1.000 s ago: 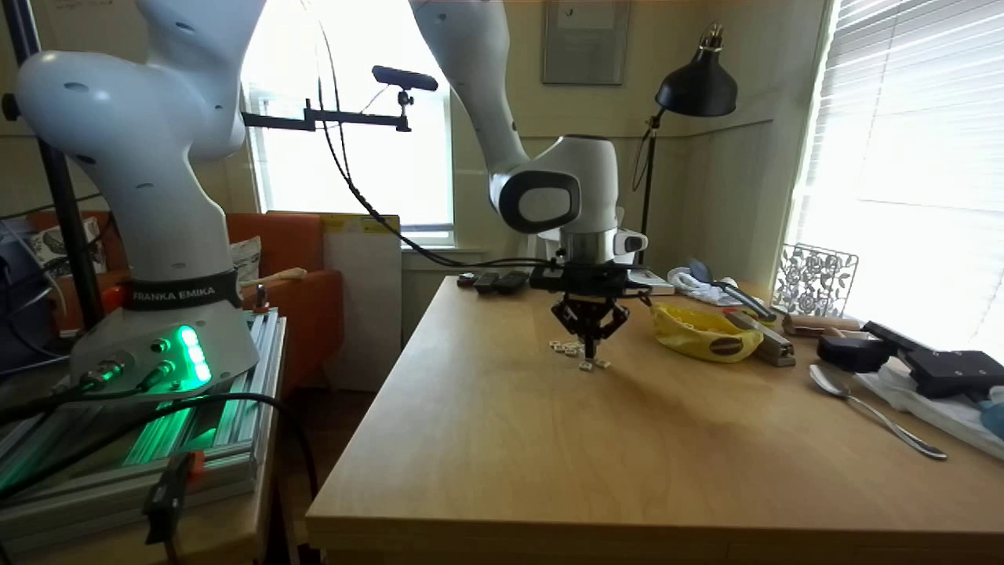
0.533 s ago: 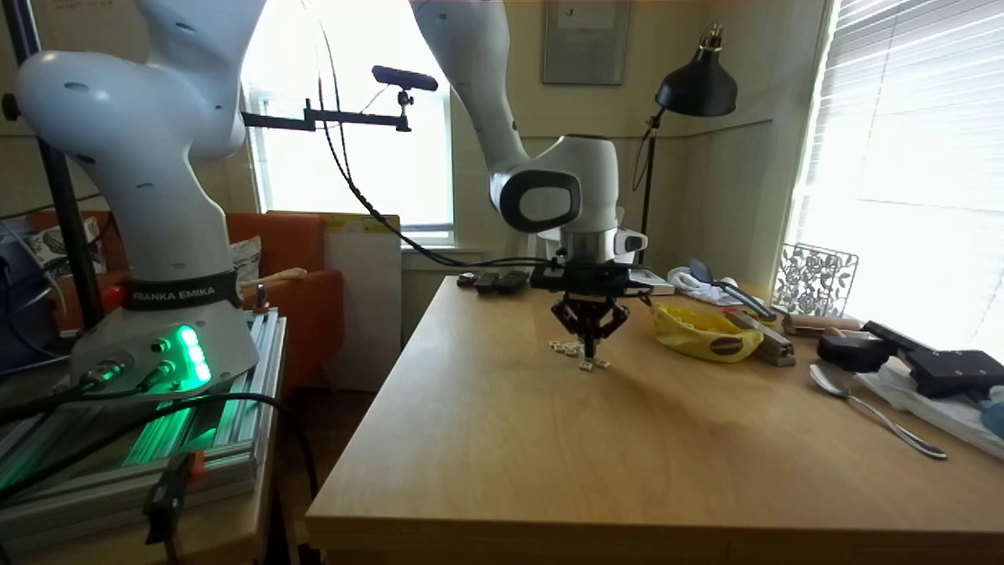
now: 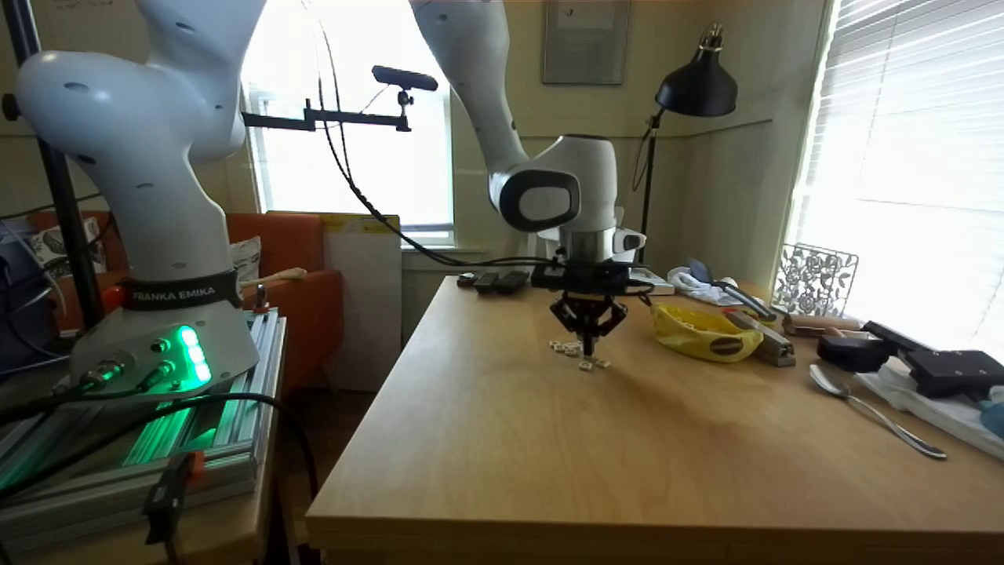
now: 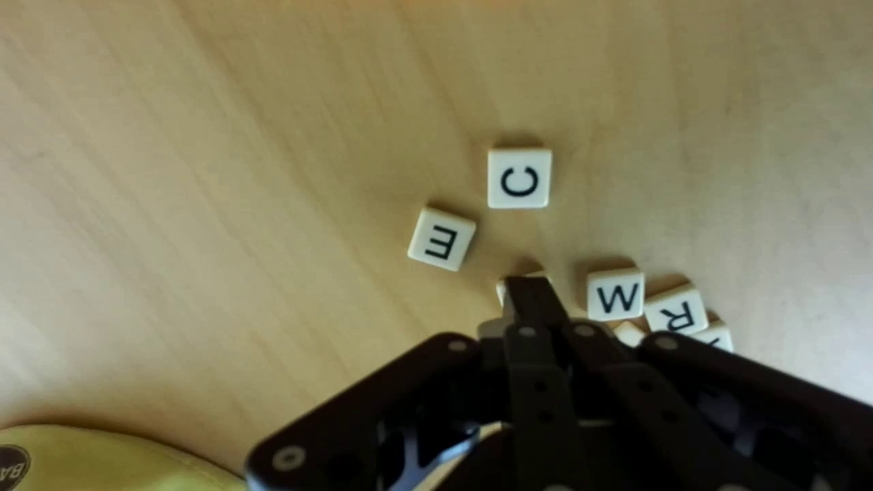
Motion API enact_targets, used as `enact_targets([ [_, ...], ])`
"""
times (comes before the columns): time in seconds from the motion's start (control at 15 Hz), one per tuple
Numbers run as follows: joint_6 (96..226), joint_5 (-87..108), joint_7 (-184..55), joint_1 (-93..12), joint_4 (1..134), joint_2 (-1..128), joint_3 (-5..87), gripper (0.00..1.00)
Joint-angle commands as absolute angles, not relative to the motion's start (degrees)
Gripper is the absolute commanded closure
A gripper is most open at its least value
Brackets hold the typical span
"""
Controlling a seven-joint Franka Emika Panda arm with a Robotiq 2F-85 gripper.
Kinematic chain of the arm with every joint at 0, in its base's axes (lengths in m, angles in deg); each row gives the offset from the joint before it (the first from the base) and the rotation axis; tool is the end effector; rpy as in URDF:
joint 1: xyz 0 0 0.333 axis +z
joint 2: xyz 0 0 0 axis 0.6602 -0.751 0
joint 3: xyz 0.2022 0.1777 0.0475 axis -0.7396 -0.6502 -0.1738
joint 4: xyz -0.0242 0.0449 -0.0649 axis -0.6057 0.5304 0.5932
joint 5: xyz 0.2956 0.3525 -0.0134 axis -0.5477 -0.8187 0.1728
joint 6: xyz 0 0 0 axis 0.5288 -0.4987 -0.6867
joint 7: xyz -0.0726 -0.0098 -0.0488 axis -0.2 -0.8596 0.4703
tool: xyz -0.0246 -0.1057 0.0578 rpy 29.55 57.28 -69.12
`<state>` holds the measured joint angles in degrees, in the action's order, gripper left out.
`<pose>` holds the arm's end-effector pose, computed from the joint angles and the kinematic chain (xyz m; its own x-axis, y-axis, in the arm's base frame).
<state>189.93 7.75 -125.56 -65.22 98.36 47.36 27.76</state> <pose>0.5672 -0.1357 0.0335 0.7433 0.6532 0.1443 0.6509 -0.7560 0.0696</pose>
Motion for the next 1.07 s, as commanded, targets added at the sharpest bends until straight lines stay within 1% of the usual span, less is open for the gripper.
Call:
enact_targets([
  [0.0, 188.63, 7.69, -127.13, -65.64, 98.66, 48.68, 27.43, 1.0],
  [0.4, 186.3, 3.7, -128.21, -68.04, 100.21, 52.95, 23.99, 1.0],
  [0.8, 181.72, 0.29, -126.27, -65.15, 102.8, 56.34, 26.37, 1.0],
  [1.0, 182.96, -0.18, -126.33, -64.17, 104.46, 56.76, 26.92, 1.0],
])
